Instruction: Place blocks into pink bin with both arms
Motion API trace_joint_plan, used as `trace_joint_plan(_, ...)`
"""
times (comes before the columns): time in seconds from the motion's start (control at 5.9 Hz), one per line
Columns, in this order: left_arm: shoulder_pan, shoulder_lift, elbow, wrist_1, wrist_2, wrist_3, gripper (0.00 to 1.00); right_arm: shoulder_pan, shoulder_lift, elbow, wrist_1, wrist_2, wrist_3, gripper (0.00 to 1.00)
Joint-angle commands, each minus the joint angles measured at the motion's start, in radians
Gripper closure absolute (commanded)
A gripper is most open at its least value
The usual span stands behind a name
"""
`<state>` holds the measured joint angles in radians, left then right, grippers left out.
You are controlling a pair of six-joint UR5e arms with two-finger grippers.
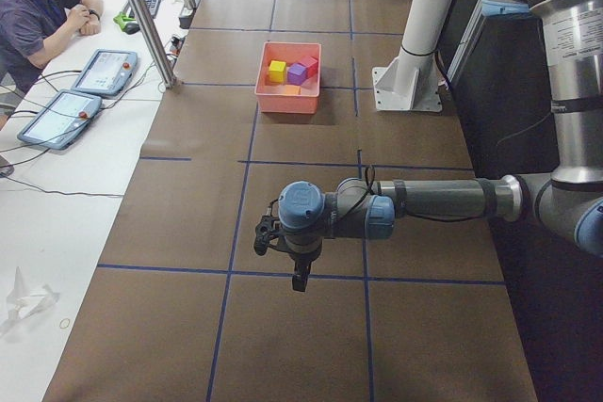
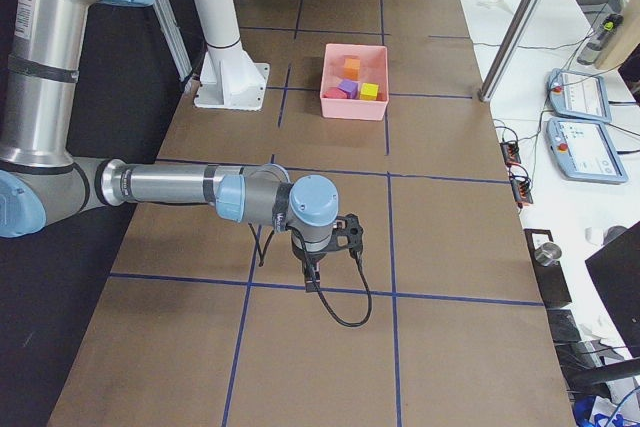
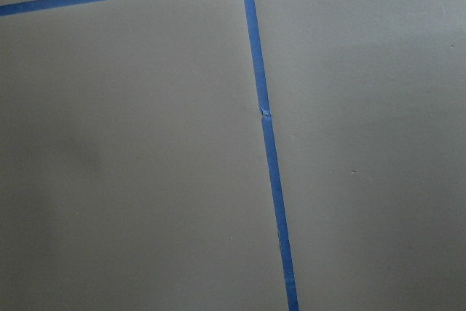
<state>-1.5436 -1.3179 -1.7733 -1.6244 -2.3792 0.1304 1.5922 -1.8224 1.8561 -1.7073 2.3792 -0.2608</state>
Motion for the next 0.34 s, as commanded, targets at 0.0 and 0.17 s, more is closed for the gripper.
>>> trace_joint_plan(0.0, 0.000, 0.000, 0.002, 0.001, 0.000, 0.000, 0.00, 0.000, 0.000, 0.000, 0.000, 0.000, 0.000, 0.00)
trace_joint_plan(0.17, 0.000, 0.000, 0.000, 0.003, 0.000, 0.000, 0.00, 0.000, 0.000, 0.000, 0.000, 0.000, 0.000, 0.00)
